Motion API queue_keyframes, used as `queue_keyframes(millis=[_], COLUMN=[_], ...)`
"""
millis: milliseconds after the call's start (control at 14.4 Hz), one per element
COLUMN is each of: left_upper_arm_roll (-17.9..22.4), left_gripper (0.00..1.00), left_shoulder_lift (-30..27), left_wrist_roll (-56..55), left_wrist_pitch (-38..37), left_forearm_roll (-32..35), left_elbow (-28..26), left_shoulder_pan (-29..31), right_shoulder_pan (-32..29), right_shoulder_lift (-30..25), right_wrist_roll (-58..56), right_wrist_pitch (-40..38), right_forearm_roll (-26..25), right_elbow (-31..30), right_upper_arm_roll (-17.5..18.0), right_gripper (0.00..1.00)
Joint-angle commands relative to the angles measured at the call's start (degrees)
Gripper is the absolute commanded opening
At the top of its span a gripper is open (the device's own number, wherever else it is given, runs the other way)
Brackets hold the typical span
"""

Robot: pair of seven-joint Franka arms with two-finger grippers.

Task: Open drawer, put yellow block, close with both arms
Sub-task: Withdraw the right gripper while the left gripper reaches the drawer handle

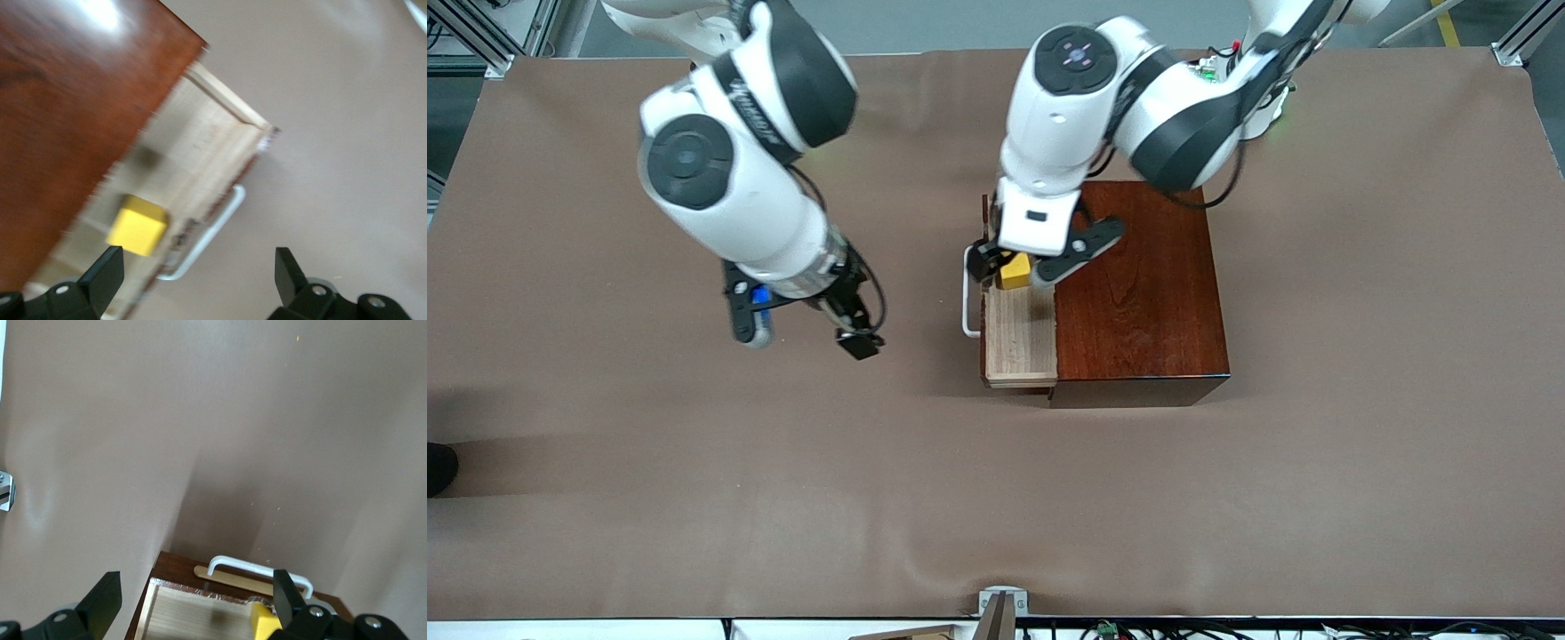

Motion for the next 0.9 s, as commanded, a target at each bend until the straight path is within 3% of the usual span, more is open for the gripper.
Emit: queue_keyframes(millis=[0,347,833], left_upper_arm_roll=[4.75,25.39,33.51], left_gripper=[1.0,1.0,1.0], left_shoulder_lift=[3.33,12.02,20.03], left_wrist_roll=[-8.13,-18.6,-25.56], left_wrist_pitch=[4.55,13.17,20.48], left_forearm_roll=[2.8,2.63,2.72], left_elbow=[3.25,8.69,8.79], left_shoulder_pan=[-6.42,-27.33,-35.26], right_shoulder_pan=[-4.65,-9.5,-16.09], right_shoulder_lift=[-0.63,-2.65,-5.46], right_wrist_roll=[-6.14,-17.39,-32.76], right_wrist_pitch=[-4.32,-8.46,-14.86], right_forearm_roll=[3.13,3.84,4.01], right_elbow=[2.34,2.7,2.78], right_upper_arm_roll=[1.01,1.01,1.01], right_gripper=[1.0,1.0,1.0])
